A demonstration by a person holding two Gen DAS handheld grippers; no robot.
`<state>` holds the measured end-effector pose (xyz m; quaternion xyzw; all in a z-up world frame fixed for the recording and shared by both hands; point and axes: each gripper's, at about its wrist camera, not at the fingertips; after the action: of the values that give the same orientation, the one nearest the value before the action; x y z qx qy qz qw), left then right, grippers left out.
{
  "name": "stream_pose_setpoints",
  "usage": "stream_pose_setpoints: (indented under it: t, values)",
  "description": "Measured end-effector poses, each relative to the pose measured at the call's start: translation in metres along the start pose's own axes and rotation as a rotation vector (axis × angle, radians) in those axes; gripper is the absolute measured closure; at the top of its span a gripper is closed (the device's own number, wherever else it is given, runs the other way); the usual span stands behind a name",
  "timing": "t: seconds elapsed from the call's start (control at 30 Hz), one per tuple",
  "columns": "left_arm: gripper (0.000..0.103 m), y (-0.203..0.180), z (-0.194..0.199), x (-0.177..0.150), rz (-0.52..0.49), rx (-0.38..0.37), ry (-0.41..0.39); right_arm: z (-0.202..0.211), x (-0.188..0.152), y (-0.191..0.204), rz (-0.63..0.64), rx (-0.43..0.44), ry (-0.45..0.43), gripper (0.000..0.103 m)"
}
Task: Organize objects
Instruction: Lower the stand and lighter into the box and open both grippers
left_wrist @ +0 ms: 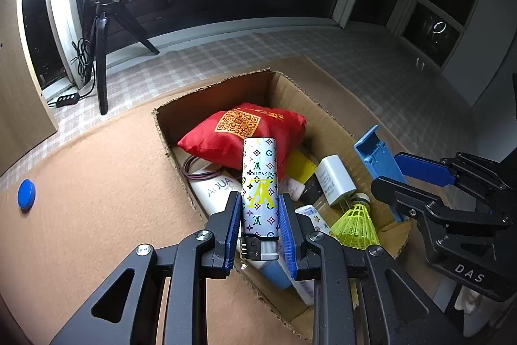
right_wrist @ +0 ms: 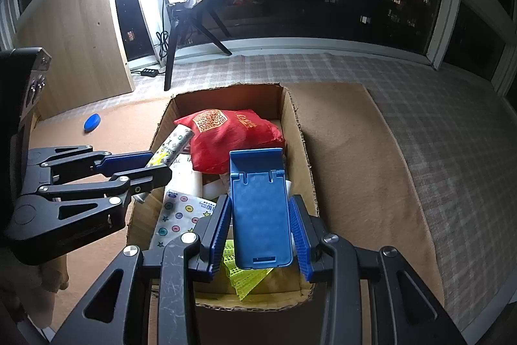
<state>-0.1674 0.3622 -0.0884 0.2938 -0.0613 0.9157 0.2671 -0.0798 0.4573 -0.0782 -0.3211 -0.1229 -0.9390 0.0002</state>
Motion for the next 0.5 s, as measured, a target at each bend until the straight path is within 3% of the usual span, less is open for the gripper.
stream_pose_setpoints:
  t: [0.3,0.37,0.43,0.5]
  values:
    - [0.077,-0.0027,-0.0036,0.004,-0.019,-0.005,0.006,0.004,0.0021,0.0017,0.021,-0.029,-0.014,0.068]
    - [0.061,-0.0024,-0.0018,0.0042,-0.014,0.002,0.004,0.0051,0.0032,0.0021,0.023,-0.039,-0.017,0.058]
    - [0.051,-0.0002,0.0004,0.0046,-0.003,0.004,-0.004,0.0073,0.0033,0.0034,0.024,-0.048,-0.025,0.051]
    - [0.05,0.0025,0.0024,0.0048,0.002,0.008,-0.01,0.0092,0.0035,0.0052,0.026,-0.052,-0.027,0.051]
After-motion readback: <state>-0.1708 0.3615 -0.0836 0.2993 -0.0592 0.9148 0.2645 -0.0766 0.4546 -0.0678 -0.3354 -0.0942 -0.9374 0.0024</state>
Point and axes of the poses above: each gripper's, at about its wrist camera, not at the fingertips, and z roughly against the way its jaws point, y to its left, x to its top, and after that the axes turned 14 degrees about x, right-handed
